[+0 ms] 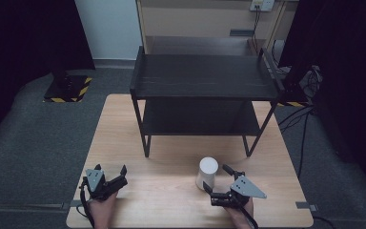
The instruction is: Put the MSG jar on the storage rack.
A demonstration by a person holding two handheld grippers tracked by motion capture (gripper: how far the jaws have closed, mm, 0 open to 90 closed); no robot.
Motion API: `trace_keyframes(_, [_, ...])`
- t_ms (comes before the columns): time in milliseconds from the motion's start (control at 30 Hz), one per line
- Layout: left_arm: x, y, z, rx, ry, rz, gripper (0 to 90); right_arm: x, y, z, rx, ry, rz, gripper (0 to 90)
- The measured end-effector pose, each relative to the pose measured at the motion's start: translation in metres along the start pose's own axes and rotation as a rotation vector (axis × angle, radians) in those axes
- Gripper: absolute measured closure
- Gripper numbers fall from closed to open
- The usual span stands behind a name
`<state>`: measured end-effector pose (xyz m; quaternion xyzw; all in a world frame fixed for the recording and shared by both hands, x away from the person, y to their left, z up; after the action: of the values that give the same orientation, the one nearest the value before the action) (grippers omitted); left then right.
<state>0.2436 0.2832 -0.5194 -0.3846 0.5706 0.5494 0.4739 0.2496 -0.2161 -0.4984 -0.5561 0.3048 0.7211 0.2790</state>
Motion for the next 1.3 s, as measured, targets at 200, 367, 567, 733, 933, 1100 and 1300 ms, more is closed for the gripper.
trace_keyframes(200, [0.0,0.0,-0.001,-0.003,-0.008,-0.001,0.0,-0.004,-0.013,-0.004,-0.027,-0.017,-0.031,13.3])
trace_keyframes(367, [0.0,0.0,-0.001,-0.004,-0.012,-0.004,0.0,-0.007,-0.018,-0.006,-0.052,-0.019,-0.027,23.7])
trace_keyframes(567, [-0.001,-0.001,-0.001,-0.003,-0.02,0.001,0.0,-0.007,-0.019,-0.01,-0.078,-0.007,-0.033,33.3])
trace_keyframes(733, [-0.001,-0.001,-0.002,-0.007,-0.02,0.004,0.0,-0.009,-0.018,-0.011,-0.086,0.018,-0.026,33.8])
trace_keyframes(933, [-0.001,-0.002,-0.002,-0.007,-0.02,0.008,0.0,-0.019,-0.008,-0.005,-0.059,0.041,-0.049,33.8])
trace_keyframes(1100, [-0.001,-0.002,-0.002,-0.006,-0.018,0.006,0.1,-0.039,0.002,0.0,-0.006,0.041,-0.072,33.7])
trace_keyframes(1300, [-0.001,-0.001,-0.001,-0.006,-0.013,0.004,0.1,-0.08,0.012,0.004,0.093,0.044,-0.117,33.8])
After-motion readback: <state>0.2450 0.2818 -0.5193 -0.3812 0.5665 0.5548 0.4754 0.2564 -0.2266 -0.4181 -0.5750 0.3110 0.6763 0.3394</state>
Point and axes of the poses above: each handheld gripper's, and its own axes: y roughly backward along the jaws, x roughly out of its underside, z roughly to its left, the point moved 6 cm from there along -y, roughly forward along the jaws, and after that the axes turned 10 degrees about -y, right-handed, at the moved point
